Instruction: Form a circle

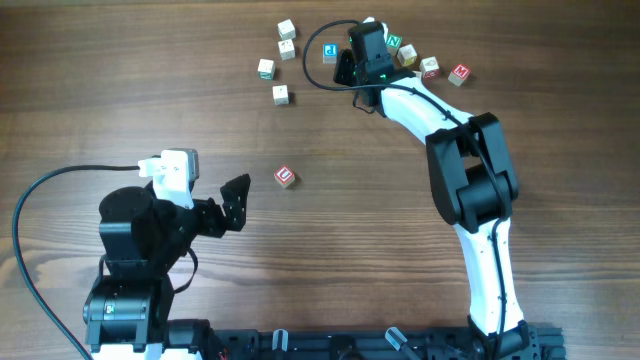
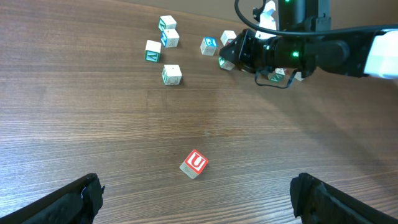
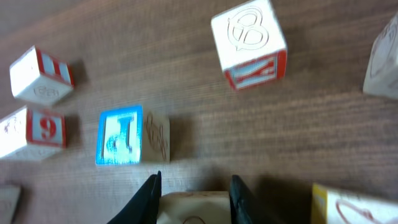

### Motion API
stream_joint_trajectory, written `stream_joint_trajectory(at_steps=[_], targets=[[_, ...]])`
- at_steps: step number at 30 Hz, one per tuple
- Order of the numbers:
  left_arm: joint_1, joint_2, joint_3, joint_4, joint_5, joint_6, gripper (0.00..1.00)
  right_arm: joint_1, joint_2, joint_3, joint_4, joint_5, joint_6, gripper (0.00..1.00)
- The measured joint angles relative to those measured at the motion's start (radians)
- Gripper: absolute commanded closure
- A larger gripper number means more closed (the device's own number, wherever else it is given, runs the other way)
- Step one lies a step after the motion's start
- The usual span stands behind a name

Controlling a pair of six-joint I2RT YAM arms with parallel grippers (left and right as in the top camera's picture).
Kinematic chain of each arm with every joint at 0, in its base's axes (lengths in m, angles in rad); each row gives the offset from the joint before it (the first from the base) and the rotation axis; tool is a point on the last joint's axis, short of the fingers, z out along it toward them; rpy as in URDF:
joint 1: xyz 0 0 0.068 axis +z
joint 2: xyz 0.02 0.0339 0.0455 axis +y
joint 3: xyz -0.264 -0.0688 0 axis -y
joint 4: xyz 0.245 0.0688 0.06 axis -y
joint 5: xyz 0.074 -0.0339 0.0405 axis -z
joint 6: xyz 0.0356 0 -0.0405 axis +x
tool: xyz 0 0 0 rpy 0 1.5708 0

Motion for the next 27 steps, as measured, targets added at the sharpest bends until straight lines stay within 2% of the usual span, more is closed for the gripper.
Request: stream_joint_trajectory(at_steps=[5,12,15,21,27], targets=[[0.0,0.0,0.0,0.0,0.0,0.0,0.0,0.0,-0.063,-0.016,-0.124,-0.085,-0.068,0.91],[0.0,0.0,0.0,0.0,0.0,0.0,0.0,0.012,-0.203,-0.022,-0.055,-0.447,-0.122,0.9],[0.0,0.0,0.0,-0.001,0.0,0.0,0.0,0.047,-0.21,-0.022,-0.036,-0.537,-0.122,0.88],[0.0,0.0,0.0,0.0,0.0,0.0,0.0,0.204,-0.178,-0.022,-0.012,-0.563,-0.122,0.86],[0.0,0.0,0.0,0.0,0.0,0.0,0.0,0.33,-0.116,-0.023,-0.032,-0.457,-0.114,0.85]])
